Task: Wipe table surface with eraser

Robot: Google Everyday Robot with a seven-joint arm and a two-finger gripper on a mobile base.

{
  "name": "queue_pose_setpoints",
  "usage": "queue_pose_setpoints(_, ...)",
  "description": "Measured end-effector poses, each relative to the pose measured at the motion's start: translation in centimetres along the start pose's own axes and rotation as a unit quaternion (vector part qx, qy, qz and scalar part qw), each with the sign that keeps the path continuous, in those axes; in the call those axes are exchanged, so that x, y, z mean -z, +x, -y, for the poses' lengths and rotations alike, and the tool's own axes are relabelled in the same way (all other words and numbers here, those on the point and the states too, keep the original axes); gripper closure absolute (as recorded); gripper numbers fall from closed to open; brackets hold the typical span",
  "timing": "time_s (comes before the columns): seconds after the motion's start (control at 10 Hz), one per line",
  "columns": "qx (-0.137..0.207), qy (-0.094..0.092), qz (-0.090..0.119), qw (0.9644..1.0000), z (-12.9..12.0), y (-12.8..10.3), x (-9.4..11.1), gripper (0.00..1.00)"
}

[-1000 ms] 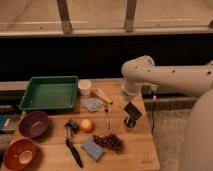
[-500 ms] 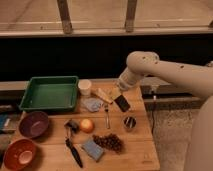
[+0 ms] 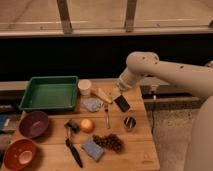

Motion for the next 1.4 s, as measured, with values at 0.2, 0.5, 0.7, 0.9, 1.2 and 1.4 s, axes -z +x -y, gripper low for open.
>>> queue_pose_setpoints(0.2, -0.013, 0.007, 0.013, 0.9998, 1.9, 0.0, -2.3, 1.0)
queue_pose_setpoints(0.5, -0.015, 0.005, 0.015, 0.9998, 3.4, -0.7, -4.7, 1.0)
queue_pose_setpoints(0.7, -0.019, 0.006, -0.01, 0.9998, 5.1, -0.4, -7.2, 1.0)
queue_pose_setpoints(0.9, -0.029, 0.008, -0.035, 0.9989, 6.1, 0.0, -9.2, 1.0)
queue_pose_setpoints(1.2, -0.031, 0.01, -0.035, 0.9989, 6.3, 0.1, -9.2, 1.0)
queue_pose_setpoints(1.4, -0.031, 0.009, -0.034, 0.9989, 6.2, 0.1, -9.1, 1.0)
